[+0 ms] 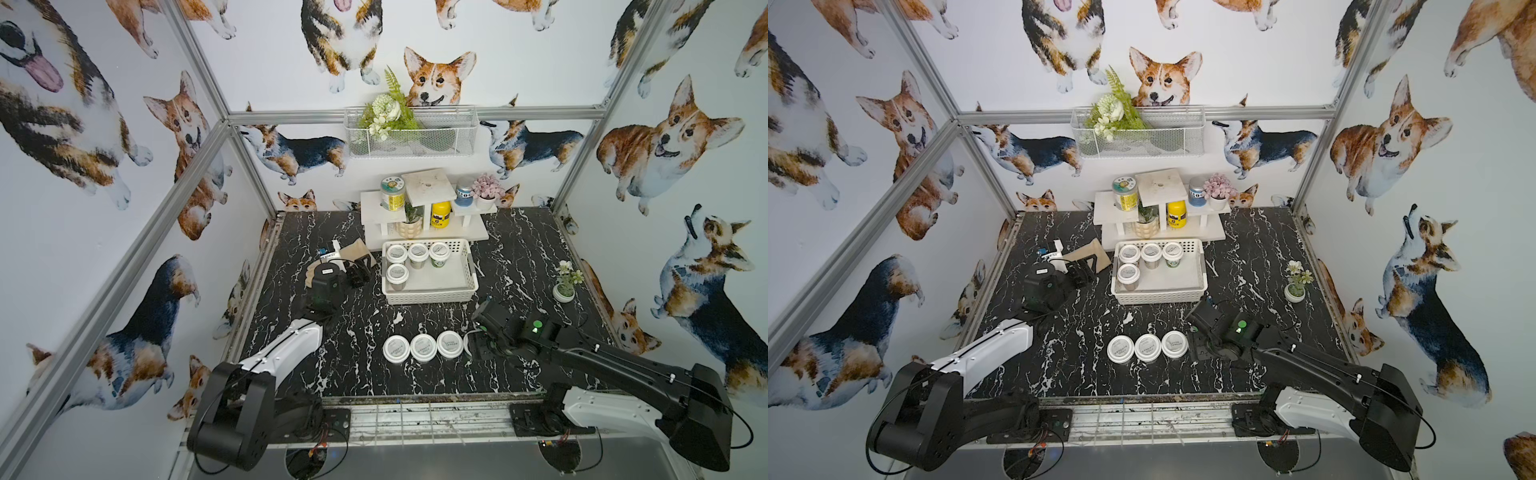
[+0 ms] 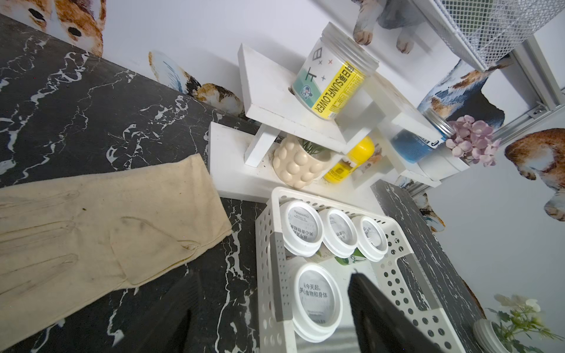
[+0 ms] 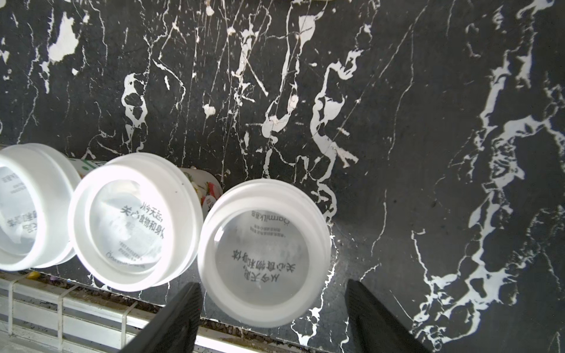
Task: Put the yogurt in the basket
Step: Pick up the yogurt from the center of the board.
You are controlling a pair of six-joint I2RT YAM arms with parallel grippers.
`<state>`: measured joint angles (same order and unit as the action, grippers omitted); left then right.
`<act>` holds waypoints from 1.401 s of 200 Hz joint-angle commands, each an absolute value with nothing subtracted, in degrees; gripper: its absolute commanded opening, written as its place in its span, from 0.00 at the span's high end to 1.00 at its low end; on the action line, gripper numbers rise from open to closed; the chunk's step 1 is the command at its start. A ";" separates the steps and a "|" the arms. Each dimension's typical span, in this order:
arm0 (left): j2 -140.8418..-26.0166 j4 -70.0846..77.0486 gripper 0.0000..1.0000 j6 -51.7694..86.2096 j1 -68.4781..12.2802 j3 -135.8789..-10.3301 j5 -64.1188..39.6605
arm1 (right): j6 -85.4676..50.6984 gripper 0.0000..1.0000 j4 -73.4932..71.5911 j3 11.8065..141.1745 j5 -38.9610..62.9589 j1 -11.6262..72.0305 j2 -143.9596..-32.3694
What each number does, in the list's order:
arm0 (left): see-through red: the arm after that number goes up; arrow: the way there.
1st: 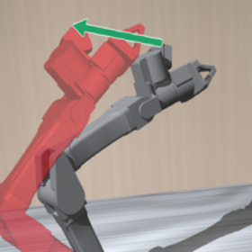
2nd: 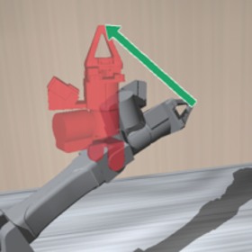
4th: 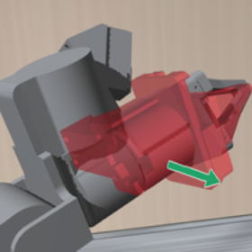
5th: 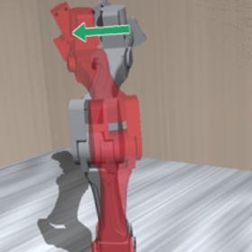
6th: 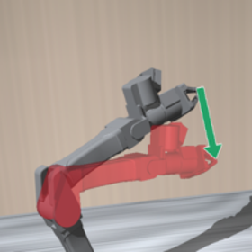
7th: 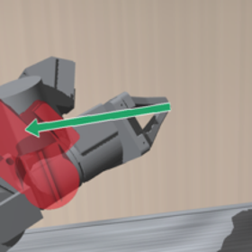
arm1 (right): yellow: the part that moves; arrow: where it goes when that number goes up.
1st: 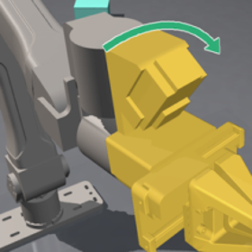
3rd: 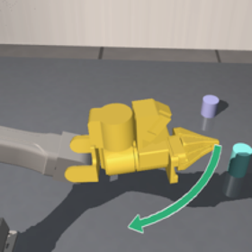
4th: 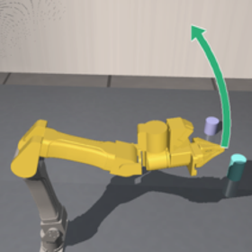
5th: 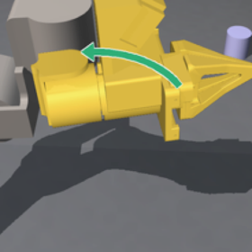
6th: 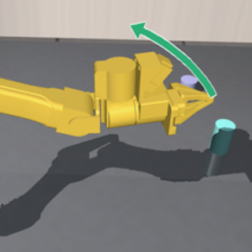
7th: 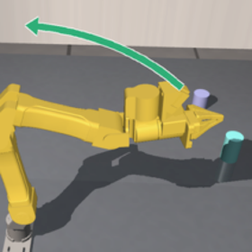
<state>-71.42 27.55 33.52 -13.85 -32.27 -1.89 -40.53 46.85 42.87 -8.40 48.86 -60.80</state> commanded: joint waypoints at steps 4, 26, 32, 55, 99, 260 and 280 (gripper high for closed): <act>-71.27 28.63 0.19 33.31 -13.71 -32.43 -2.19 | -40.95 0.21 45.78 43.02 -9.03 48.96 -61.02; -71.19 28.59 0.19 33.33 -13.71 -32.41 -2.19 | -40.99 0.20 45.28 42.93 -8.72 48.96 -61.39; -71.23 28.62 0.19 33.32 -13.71 -32.43 -2.20 | -41.04 0.20 45.22 42.91 -8.57 48.96 -61.46; -71.31 28.62 0.19 33.33 -13.71 -32.43 -2.28 | -41.07 0.19 44.79 42.99 -8.33 48.95 -61.34; -71.37 28.61 0.19 33.33 -13.71 -32.49 -2.29 | -41.09 0.18 43.90 42.89 -8.26 48.95 -61.74; -71.36 28.58 0.19 33.31 -13.71 -32.51 -2.24 | -39.47 0.25 43.67 41.93 -11.67 48.91 -63.72; -71.37 28.62 0.19 33.33 -13.69 -32.45 -2.20 | -39.62 0.25 44.01 41.77 -12.40 48.89 -63.72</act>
<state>-71.42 27.55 33.56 -13.82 -32.27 -1.89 -40.03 43.29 41.78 -10.41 48.99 -63.57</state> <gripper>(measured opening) 0.814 0.752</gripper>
